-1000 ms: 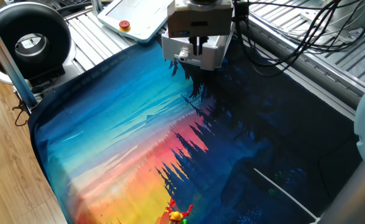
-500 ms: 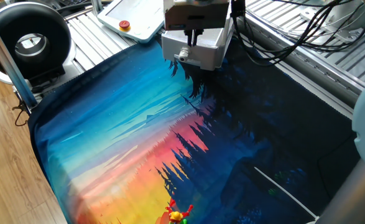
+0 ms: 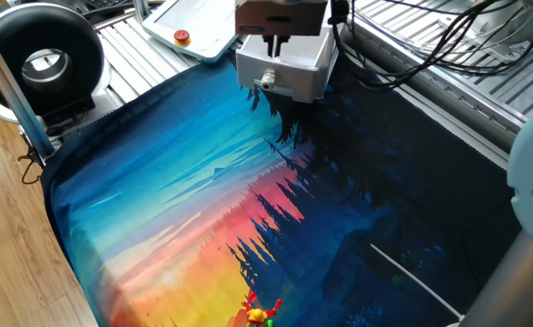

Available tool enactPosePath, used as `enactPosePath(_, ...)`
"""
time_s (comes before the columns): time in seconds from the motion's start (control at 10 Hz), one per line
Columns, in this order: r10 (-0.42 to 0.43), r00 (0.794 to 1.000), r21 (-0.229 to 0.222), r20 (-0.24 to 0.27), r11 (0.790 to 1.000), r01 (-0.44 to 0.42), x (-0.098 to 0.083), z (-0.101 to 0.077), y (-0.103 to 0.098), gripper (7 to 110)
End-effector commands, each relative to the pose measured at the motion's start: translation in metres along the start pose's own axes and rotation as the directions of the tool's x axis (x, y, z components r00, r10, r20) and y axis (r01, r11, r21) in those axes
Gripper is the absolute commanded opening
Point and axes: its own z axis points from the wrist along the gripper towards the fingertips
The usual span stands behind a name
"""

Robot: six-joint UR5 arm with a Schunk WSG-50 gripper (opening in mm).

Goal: Grasp the handle and close the drawer

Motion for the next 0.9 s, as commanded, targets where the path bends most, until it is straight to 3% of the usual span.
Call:
enactPosePath(0.0,0.024,0.999,-0.070,-0.021,0.997,-0.026,0.002,0.000,0.020,7)
enactPosePath(0.2,-0.027,1.000,-0.114,0.007,0.993,0.028,-0.004,-0.003,0.036,7)
enactPosePath(0.3,0.019,1.000,-0.128,0.003,0.992,-0.019,-0.006,-0.004,0.042,7)
enactPosePath(0.5,0.006,1.000,-0.101,-0.013,0.995,-0.007,-0.003,-0.007,0.040,7)
enactPosePath(0.7,-0.097,0.994,-0.144,0.042,0.984,0.102,-0.013,-0.013,0.053,7)
enactPosePath(0.8,-0.109,0.994,-0.165,0.033,0.980,0.112,-0.010,-0.014,0.059,7)
